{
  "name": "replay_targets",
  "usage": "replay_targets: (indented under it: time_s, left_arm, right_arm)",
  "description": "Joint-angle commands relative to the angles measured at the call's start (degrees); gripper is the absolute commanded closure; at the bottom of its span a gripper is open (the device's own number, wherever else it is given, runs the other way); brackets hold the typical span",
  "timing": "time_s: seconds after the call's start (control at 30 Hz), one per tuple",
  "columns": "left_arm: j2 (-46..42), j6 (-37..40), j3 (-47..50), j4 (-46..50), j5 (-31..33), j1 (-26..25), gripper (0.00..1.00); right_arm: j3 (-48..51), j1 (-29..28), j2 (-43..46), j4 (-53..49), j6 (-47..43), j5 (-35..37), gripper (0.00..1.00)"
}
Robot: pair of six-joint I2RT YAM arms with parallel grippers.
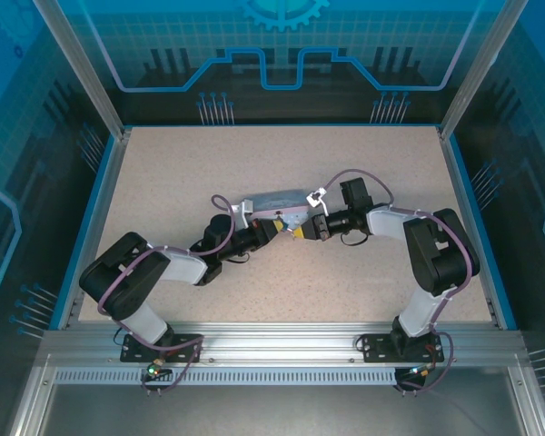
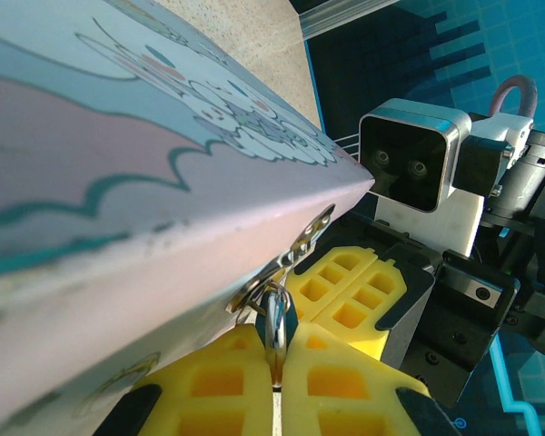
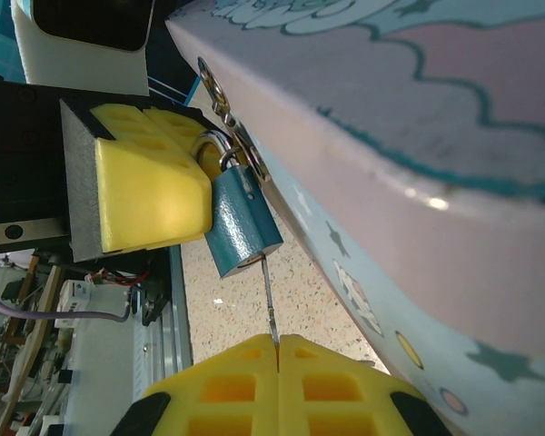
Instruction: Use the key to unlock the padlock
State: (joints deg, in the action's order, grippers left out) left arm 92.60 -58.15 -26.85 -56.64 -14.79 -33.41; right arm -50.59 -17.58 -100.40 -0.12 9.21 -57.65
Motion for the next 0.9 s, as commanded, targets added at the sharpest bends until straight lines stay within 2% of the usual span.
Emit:
replay_targets:
  time_s: [0.0,0.87]
  left_arm:
    - [-0.76,1.11,-0.49,-2.49,-1.38,-0.15,1.00]
    - [0.01,1.03,-0.92,-3.23,-1.84,-0.31,1.00]
  right_arm:
    - [-0.22,0.49,1.52,1.33,0.72,0.08,0.99]
    - [-0.13,0.23,0.70,2.99,2.22,-0.34,0.99]
